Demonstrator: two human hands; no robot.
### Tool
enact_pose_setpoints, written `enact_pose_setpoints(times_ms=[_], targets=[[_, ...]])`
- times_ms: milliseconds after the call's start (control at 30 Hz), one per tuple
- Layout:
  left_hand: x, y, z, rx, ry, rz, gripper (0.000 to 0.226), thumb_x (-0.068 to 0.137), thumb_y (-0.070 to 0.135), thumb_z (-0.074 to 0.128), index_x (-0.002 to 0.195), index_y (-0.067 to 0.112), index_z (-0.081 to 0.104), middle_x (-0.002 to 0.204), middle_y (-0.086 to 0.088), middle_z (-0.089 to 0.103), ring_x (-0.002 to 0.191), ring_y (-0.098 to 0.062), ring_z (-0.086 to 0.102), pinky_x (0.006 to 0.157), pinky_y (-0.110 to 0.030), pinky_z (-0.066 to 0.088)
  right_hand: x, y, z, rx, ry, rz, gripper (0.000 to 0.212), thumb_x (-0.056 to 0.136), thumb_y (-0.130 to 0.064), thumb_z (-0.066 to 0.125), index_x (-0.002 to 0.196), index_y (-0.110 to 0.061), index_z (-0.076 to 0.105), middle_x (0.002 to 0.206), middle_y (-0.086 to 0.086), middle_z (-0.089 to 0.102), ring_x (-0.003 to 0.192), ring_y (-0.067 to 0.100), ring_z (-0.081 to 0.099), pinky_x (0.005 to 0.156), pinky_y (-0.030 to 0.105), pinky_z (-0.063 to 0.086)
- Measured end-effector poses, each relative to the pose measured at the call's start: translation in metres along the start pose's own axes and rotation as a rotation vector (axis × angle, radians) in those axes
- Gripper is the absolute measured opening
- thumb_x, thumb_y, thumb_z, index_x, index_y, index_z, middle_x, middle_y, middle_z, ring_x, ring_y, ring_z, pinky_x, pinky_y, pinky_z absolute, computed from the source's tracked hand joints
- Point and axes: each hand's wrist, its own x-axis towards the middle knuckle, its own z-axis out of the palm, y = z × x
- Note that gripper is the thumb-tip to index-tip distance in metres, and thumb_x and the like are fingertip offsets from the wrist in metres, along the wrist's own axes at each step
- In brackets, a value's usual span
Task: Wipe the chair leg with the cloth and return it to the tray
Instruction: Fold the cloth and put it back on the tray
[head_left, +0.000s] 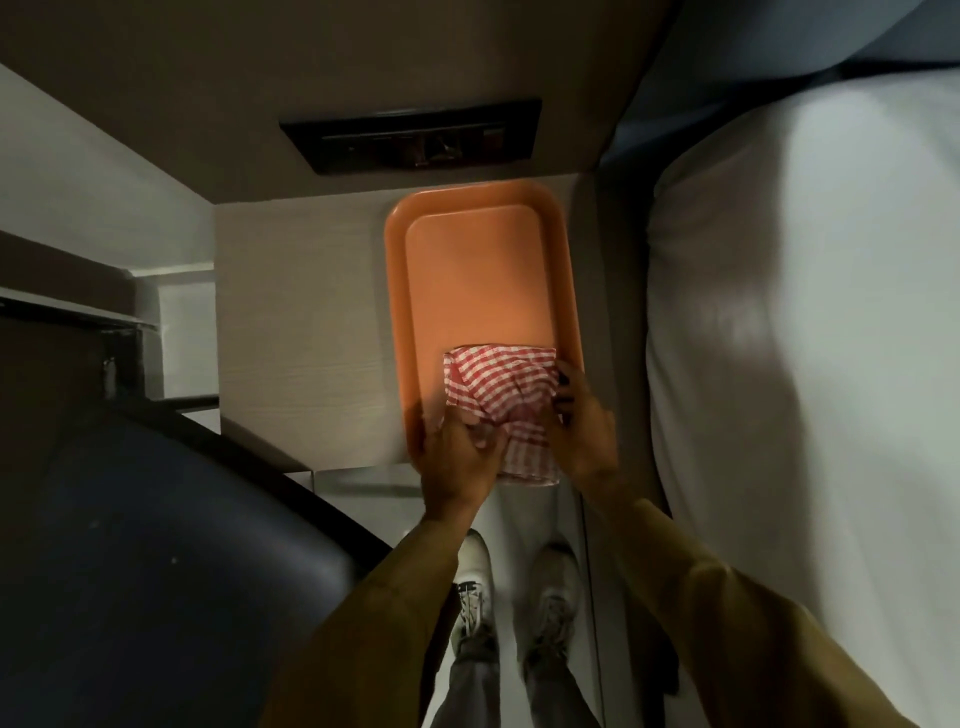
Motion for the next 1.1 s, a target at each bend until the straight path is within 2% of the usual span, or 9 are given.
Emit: enact_pose_setpoints(times_ms=[167,267,400,500,600,733,867,1033,1100], targets=[[0.015,0.004,0.007,-0.073,-0.017,-0.159,0.048,0.095,0.040,0.080,0.133,0.010,0.072,0.133,-0.007,0.076,0.127,-0.027,0.070,0.096,-0.024,0.054,0.008,-0.002,-0.004,-0.016,-0.067,-0.080,0.054,0.103,-0.010,0.060,0.151,-0.027,0.043,0.153,0.006,0.049,0.134,0.027,0.056,0.107,0.036,0.049],[0.021,0.005,0.009,-0.137,-0.010,-0.191,0.027,0.098,0.033,0.078,0.115,0.012,0.080,0.120,-0.004,0.081,0.112,-0.021,0.073,0.070,-0.008,0.041,0.009,0.000,-0.006,-0.039,-0.084,-0.053,0.056,0.103,-0.010,0.060,0.152,-0.029,0.041,0.151,0.006,0.051,0.126,0.020,0.058,0.105,0.035,0.049],[0.018,0.005,0.009,-0.161,0.083,-0.194,0.014,0.102,0.022,0.070,0.109,0.012,0.076,0.105,0.003,0.073,0.106,-0.018,0.069,0.067,-0.008,0.036,0.008,-0.001,-0.005,-0.132,0.010,-0.105,0.057,0.100,-0.008,0.062,0.150,-0.026,0.044,0.133,0.002,0.065,0.105,0.008,0.058,0.095,0.032,0.053],[0.013,0.004,0.011,-0.159,0.112,-0.160,0.021,0.104,0.026,0.068,0.114,0.008,0.071,0.108,0.002,0.070,0.110,-0.021,0.070,0.062,-0.002,0.039,0.004,-0.003,-0.001,-0.060,0.020,-0.066,0.054,0.103,-0.016,0.060,0.152,-0.027,0.041,0.130,-0.004,0.063,0.111,0.013,0.063,0.093,0.023,0.055],[0.013,0.007,0.013,-0.149,0.084,-0.102,0.039,0.099,0.034,0.077,0.124,0.007,0.067,0.127,-0.006,0.074,0.111,-0.018,0.066,0.073,-0.002,0.046,-0.003,-0.004,0.004,-0.048,-0.002,-0.054,0.063,0.102,-0.030,0.061,0.157,-0.027,0.032,0.149,0.004,0.054,0.131,0.025,0.058,0.103,0.027,0.051],[0.017,0.017,0.017,-0.217,0.171,-0.205,0.030,0.098,0.021,0.077,0.124,0.009,0.068,0.131,-0.012,0.075,0.123,-0.033,0.071,0.093,-0.036,0.061,-0.014,-0.002,0.013,-0.178,0.000,-0.075,0.076,0.097,-0.023,0.070,0.159,-0.026,0.027,0.163,0.008,0.033,0.141,0.033,0.048,0.106,0.056,0.052],[0.009,0.018,0.008,-0.215,0.304,-0.067,0.030,0.101,0.026,0.067,0.123,0.005,0.066,0.121,-0.015,0.075,0.112,-0.035,0.074,0.081,-0.028,0.053,-0.022,-0.001,0.014,-0.196,0.051,-0.069,0.070,0.099,-0.022,0.067,0.158,-0.021,0.030,0.161,0.011,0.033,0.138,0.033,0.051,0.103,0.046,0.054],[-0.002,0.001,-0.003,-0.072,0.359,0.233,0.031,0.103,0.014,0.047,0.123,0.004,0.068,0.123,-0.020,0.059,0.110,-0.037,0.065,0.093,-0.049,0.061,-0.030,0.005,0.012,-0.187,0.011,-0.185,0.053,0.102,-0.036,0.061,0.148,-0.021,0.041,0.151,0.007,0.041,0.128,0.023,0.058,0.092,0.028,0.059],[-0.001,-0.009,-0.004,-0.006,0.262,0.236,0.031,0.106,0.001,0.050,0.130,0.005,0.070,0.132,-0.023,0.055,0.120,-0.039,0.062,0.103,-0.053,0.060,-0.034,0.011,0.010,-0.288,-0.071,-0.209,0.049,0.104,-0.041,0.051,0.150,-0.025,0.042,0.148,0.004,0.040,0.125,0.018,0.057,0.095,0.036,0.061]])
